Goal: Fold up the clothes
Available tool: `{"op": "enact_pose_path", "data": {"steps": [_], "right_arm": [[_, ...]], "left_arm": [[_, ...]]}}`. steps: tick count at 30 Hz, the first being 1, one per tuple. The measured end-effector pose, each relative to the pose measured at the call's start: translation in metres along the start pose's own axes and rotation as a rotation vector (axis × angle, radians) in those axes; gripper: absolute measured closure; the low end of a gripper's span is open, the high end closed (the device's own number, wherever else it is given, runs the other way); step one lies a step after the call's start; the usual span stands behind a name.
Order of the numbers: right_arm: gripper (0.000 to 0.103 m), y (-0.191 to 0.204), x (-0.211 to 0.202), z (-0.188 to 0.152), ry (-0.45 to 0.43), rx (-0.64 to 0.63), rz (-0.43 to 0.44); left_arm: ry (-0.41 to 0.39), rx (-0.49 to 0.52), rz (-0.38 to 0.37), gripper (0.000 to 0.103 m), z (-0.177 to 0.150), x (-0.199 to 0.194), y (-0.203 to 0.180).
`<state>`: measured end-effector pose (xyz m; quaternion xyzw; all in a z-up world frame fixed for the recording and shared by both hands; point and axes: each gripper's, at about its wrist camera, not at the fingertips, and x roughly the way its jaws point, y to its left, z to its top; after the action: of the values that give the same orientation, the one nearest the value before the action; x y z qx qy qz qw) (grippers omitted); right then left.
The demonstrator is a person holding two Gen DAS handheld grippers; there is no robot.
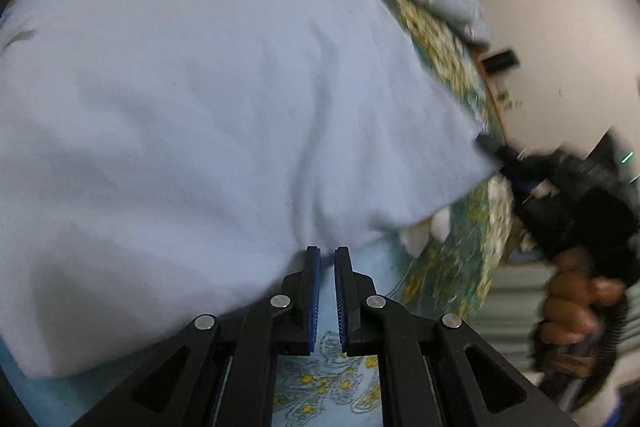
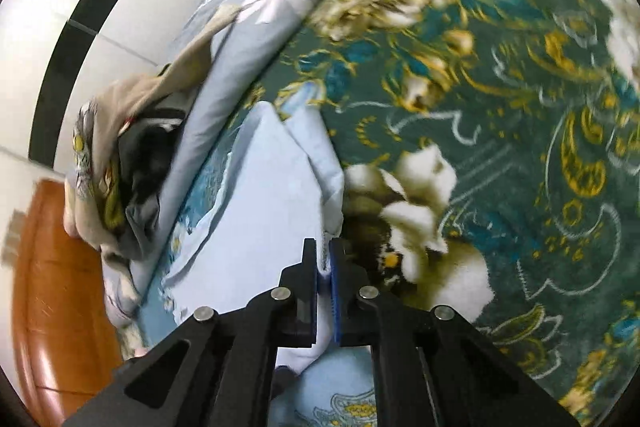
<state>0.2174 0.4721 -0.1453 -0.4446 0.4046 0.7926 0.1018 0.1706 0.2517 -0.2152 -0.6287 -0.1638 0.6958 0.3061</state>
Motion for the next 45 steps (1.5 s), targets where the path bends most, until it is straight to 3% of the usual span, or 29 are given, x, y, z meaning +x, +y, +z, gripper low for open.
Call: {"op": "enact_pose_path", "data": {"steps": [5,9,13,16,19,21,25,34,38,41,45], "right_arm": [[0.098,0.03,-0.016,-0.002,-0.024,-0.068,-0.023],[0.098,0.083,-0.016,-0.014,-0.031,-0.208,-0.048],[0.098,0.145,-0.014,-0.032,-0.029,-0.39,-0.042],[0.098,0.196,-0.016,-0.068,-0.008,-0.581,0.005],[0.098,0.231,-0.004,-0.132,0.075,-0.806,0.028],[0.098,0.233,0.023,-0.168,0.172,-0.879,-0.02],[0.098,0.218,0.075,-0.202,0.301,-0.885,-0.126],[0.098,0.219,0.061,-0.2,0.255,-0.81,-0.062],[0.095,0.213,0.072,-0.206,0.308,-0.79,-0.055],[0.094,0.206,0.071,-0.205,0.332,-0.764,-0.043],[0.065,0.196,0.053,-0.192,0.312,-0.722,0.017]], "left_arm": [[-0.055,-0.048,-0.064,0.094,0.008,-0.035,0.009],[-0.257,-0.077,0.004,0.092,0.026,-0.108,0.036],[-0.448,-0.214,0.029,0.082,0.024,-0.175,0.092],[-0.541,-0.302,0.047,0.081,0.019,-0.21,0.127],[-0.585,-0.393,0.011,0.075,0.012,-0.23,0.158],[-0.578,-0.435,-0.011,0.072,0.013,-0.228,0.173],[-0.516,-0.488,-0.053,0.07,0.011,-0.215,0.186],[-0.452,-0.435,-0.068,0.066,0.018,-0.201,0.172],[-0.39,-0.397,-0.09,0.058,0.023,-0.188,0.164],[-0.331,-0.361,-0.067,0.054,0.028,-0.175,0.155],[-0.277,-0.28,-0.048,0.052,0.035,-0.162,0.141]]}}
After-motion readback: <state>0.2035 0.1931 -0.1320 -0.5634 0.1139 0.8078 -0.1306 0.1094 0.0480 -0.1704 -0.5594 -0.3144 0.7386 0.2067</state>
